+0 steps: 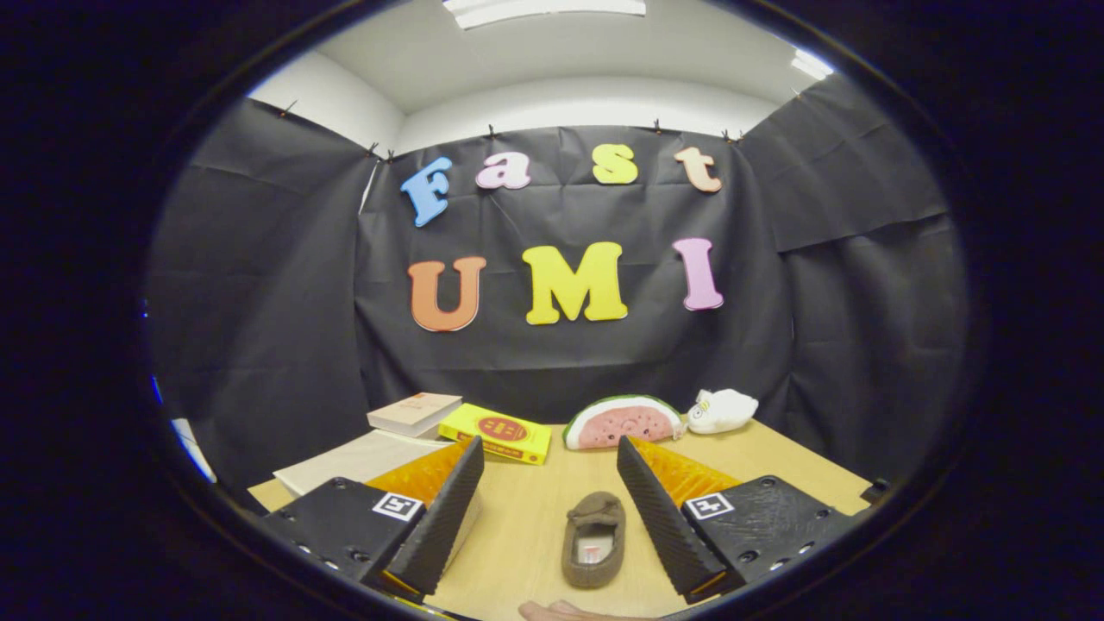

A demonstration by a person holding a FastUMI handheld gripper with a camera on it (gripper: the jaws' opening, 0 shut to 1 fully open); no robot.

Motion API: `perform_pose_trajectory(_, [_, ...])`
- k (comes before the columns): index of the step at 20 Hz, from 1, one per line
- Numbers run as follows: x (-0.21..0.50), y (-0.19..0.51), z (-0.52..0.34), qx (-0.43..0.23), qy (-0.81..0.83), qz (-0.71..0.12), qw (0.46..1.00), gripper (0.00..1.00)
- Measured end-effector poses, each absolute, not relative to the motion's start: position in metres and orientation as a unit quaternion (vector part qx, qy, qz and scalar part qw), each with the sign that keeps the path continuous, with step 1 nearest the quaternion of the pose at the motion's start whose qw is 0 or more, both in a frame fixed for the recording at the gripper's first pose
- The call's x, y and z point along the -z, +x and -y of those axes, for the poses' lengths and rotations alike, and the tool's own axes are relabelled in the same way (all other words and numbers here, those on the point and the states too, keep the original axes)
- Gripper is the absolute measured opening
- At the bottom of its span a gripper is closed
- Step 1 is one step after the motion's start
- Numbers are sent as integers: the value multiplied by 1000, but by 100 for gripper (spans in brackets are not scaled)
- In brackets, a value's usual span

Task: Open the storage box then place both shoes into the box .Put the left shoe in first, then the right shoe, with the right side of both shoes facing outward in a uniform manner.

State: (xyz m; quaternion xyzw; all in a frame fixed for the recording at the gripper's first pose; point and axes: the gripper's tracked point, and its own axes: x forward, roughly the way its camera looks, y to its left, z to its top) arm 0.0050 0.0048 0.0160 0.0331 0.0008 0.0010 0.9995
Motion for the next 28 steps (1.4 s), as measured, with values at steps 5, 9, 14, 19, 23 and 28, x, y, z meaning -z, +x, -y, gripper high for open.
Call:
perform_pose_trajectory(5, [2, 26, -18, -41, 62, -36, 997, 95])
perform_pose_trajectory(9, [17, 45, -41, -114, 123, -76, 983, 96])
perform_pose_trajectory(14, [43, 72, -68, -205, 198, -142, 948, 96])
perform_pose_trajectory(19, [81, 98, -87, -283, 305, -230, 880, 96])
perform_pose_trajectory(23, [107, 108, -110, -339, 374, -299, 810, 95])
perform_pose_trajectory(28, [125, 114, -130, -374, 406, -346, 759, 94])
